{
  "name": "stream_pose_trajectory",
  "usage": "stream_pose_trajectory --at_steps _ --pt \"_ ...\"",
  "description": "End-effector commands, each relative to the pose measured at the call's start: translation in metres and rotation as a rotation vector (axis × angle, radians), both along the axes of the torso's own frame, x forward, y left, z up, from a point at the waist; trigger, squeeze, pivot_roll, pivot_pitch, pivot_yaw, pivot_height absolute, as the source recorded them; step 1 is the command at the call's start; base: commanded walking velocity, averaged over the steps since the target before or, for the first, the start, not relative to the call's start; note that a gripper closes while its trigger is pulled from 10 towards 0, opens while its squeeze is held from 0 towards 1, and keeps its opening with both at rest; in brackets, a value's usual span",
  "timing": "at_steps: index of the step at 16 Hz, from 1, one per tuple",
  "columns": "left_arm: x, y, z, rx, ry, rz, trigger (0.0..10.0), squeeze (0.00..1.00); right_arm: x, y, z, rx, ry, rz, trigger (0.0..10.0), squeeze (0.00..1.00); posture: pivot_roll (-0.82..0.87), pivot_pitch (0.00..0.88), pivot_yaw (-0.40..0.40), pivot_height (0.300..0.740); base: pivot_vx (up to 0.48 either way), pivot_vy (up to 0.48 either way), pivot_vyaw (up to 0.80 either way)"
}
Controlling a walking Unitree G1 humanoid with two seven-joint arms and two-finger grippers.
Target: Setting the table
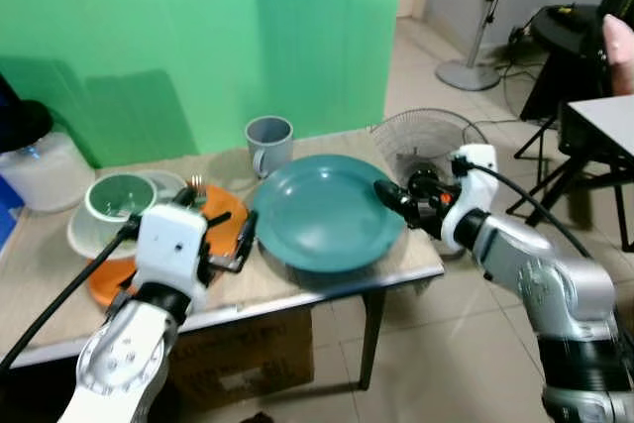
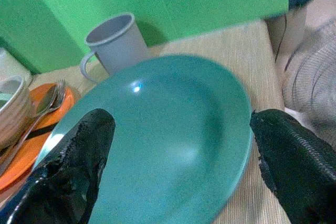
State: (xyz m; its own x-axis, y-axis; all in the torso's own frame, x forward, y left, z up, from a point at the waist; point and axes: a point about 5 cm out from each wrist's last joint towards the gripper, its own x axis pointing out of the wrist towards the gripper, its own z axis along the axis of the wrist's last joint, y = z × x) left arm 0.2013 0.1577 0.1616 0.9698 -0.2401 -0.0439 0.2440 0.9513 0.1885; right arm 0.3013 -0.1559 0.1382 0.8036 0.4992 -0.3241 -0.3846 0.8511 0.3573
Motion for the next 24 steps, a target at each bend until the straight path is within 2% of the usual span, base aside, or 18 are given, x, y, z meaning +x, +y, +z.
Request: stream_pose_trajectory --at_steps 1,4,6,9,10,13,18,19,20,21,22,23,24 --pt "0.003 -0.001 -0.003 0.002 0.021 -0.035 10.0 0.02 0.006 -0.005 0.002 0.02 0.023 -0.019 10.0 1.0 -0.05 0.0 0.056 0.74 0.0 0.0 0.0" --pt "0.005 -0.003 -0.004 0.011 0.038 -0.105 10.0 0.0 0.02 -0.009 0.001 0.078 0.086 -0.096 10.0 1.0 -0.05 0.0 0.054 0.74 0.0 0.0 0.0" --pt "0.005 -0.009 -0.005 -0.016 0.061 -0.168 10.0 0.0 0.025 -0.011 -0.001 0.16 0.181 -0.121 10.0 1.0 -0.05 0.0 0.045 0.74 0.0 0.0 0.0" --pt "-0.005 -0.025 -0.012 -0.036 0.16 -0.364 10.0 0.0 0.026 -0.005 -0.006 0.351 0.36 -0.067 10.0 0.99 -0.05 0.0 0.039 0.74 0.0 0.0 0.0" --pt "-0.006 -0.026 -0.013 -0.036 0.168 -0.379 10.0 0.0 0.026 -0.005 -0.006 0.361 0.378 -0.06 10.0 0.0 -0.05 0.0 0.034 0.74 0.0 0.0 0.0" --pt "-0.006 -0.027 -0.013 -0.041 0.168 -0.381 10.0 0.0 0.027 -0.004 -0.005 0.398 0.418 -0.038 10.0 0.0 -0.05 0.0 0.025 0.74 0.0 0.0 0.0" --pt "-0.007 -0.028 -0.013 -0.045 0.182 -0.397 10.0 0.0 0.025 0.012 -0.012 0.415 0.505 0.009 10.0 0.0 -0.05 0.0 0.029 0.74 0.0 0.0 0.0" --pt "-0.007 -0.027 -0.013 -0.043 0.184 -0.399 10.0 0.0 0.024 0.017 -0.018 0.408 0.526 0.007 9.5 0.0 -0.05 0.0 0.033 0.74 0.0 0.0 0.0" --pt "-0.007 -0.027 -0.013 -0.041 0.186 -0.4 10.0 0.0 0.025 0.02 -0.021 0.41 0.536 0.004 8.0 0.0 -0.05 0.0 0.033 0.74 0.0 0.0 0.0" --pt "-0.007 -0.027 -0.013 -0.04 0.187 -0.401 10.0 0.0 0.025 0.022 -0.022 0.414 0.54 0.005 5.8 0.0 -0.05 0.0 0.033 0.74 0.0 0.0 0.0" --pt "-0.007 -0.027 -0.014 -0.04 0.188 -0.401 10.0 0.0 0.025 0.023 -0.023 0.414 0.544 0.007 4.8 0.0 -0.05 0.0 0.036 0.74 0.0 0.0 0.0" --pt "-0.007 -0.027 -0.014 -0.039 0.189 -0.402 10.0 0.0 0.025 0.027 -0.025 0.415 0.555 0.005 4.3 0.0 -0.05 0.0 0.036 0.74 0.0 0.0 0.0" --pt "-0.007 -0.028 -0.014 -0.039 0.188 -0.402 10.0 0.0 0.025 0.031 -0.029 0.414 0.564 0.004 3.1 0.0 -0.05 0.0 0.034 0.74 0.0 0.0 0.0"
